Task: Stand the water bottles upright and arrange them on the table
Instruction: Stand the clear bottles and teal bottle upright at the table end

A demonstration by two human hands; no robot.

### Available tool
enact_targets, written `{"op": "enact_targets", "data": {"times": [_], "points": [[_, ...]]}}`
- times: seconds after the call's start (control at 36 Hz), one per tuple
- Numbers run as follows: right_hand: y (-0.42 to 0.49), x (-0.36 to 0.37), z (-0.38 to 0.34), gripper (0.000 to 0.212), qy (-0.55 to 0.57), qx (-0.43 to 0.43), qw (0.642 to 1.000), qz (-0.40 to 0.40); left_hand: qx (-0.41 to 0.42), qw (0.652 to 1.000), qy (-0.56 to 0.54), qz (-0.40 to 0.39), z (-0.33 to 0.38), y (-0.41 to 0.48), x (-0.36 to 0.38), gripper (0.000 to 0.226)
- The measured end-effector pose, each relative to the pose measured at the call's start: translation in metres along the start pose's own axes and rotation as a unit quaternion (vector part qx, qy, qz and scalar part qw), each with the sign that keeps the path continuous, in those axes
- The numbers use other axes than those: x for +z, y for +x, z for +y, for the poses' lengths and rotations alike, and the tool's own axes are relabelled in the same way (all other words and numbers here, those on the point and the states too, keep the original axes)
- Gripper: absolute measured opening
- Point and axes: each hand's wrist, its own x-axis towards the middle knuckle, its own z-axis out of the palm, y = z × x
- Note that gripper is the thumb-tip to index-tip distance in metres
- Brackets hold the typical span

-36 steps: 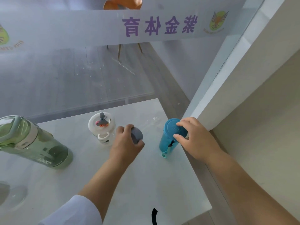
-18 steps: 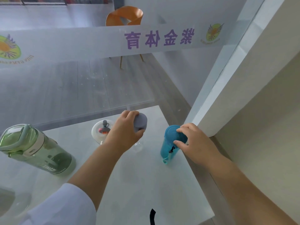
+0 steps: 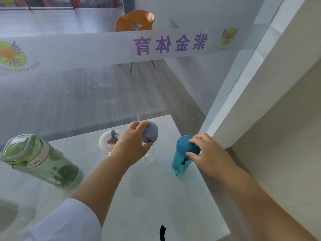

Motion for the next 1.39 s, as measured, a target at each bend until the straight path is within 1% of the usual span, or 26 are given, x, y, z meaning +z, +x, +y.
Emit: {"op": "enact_targets", "data": {"times": [0.28, 0.44, 0.56, 0.64, 0.78, 0.86, 0.97, 1.08, 1.17, 1.28, 1.33, 1.39], "points": [[0.0, -0.005, -0.005, 0.043, -0.007, 0.009, 1.0, -0.015, -0.025, 1.0, 0.002, 0.003, 0.002, -0.003, -0.004, 0.055], [0.001, -0.016, -0.012, 0.045, -0.03, 0.017, 0.998, -0.043, -0.032, 0.999, 0.02, -0.007, 0.005, -0.004, -0.011, 0.054], [0.004, -0.032, -0.019, 0.046, -0.039, 0.026, 0.997, -0.055, -0.032, 0.998, 0.05, -0.031, 0.007, -0.004, -0.022, 0.057], [0.007, -0.045, -0.025, 0.047, -0.049, 0.016, 0.997, -0.057, -0.033, 0.996, 0.066, -0.042, 0.01, -0.005, -0.039, 0.054], [0.012, -0.065, -0.044, 0.055, -0.067, 0.005, 0.994, -0.092, -0.027, 0.991, 0.127, -0.024, 0.009, -0.015, -0.072, 0.047], [0.013, -0.073, -0.062, 0.059, -0.085, -0.017, 0.991, -0.106, -0.052, 0.989, 0.141, -0.014, 0.004, -0.027, -0.096, 0.043], [0.009, -0.079, -0.094, 0.062, -0.091, -0.043, 0.989, -0.104, -0.07, 0.986, 0.149, 0.013, -0.008, -0.054, -0.126, 0.042], [-0.002, -0.075, -0.133, 0.06, -0.108, -0.085, 0.986, -0.099, -0.092, 0.983, 0.157, 0.038, -0.024, -0.091, -0.152, 0.041], [-0.016, -0.069, -0.168, 0.058, -0.119, -0.118, 0.981, -0.101, -0.12, 0.978, 0.163, 0.053, -0.04, -0.127, -0.17, 0.042], [-0.041, -0.052, -0.217, 0.054, -0.129, -0.152, 0.974, -0.108, -0.155, 0.974, 0.151, 0.071, -0.069, -0.184, -0.191, 0.036], [-0.056, -0.041, -0.242, 0.049, -0.131, -0.17, 0.97, -0.114, -0.179, 0.97, 0.152, 0.065, -0.083, -0.216, -0.201, 0.04], [-0.071, -0.028, -0.267, 0.053, -0.134, -0.189, 0.965, -0.123, -0.207, 0.962, 0.168, 0.06, -0.098, -0.247, -0.211, 0.042]]}}
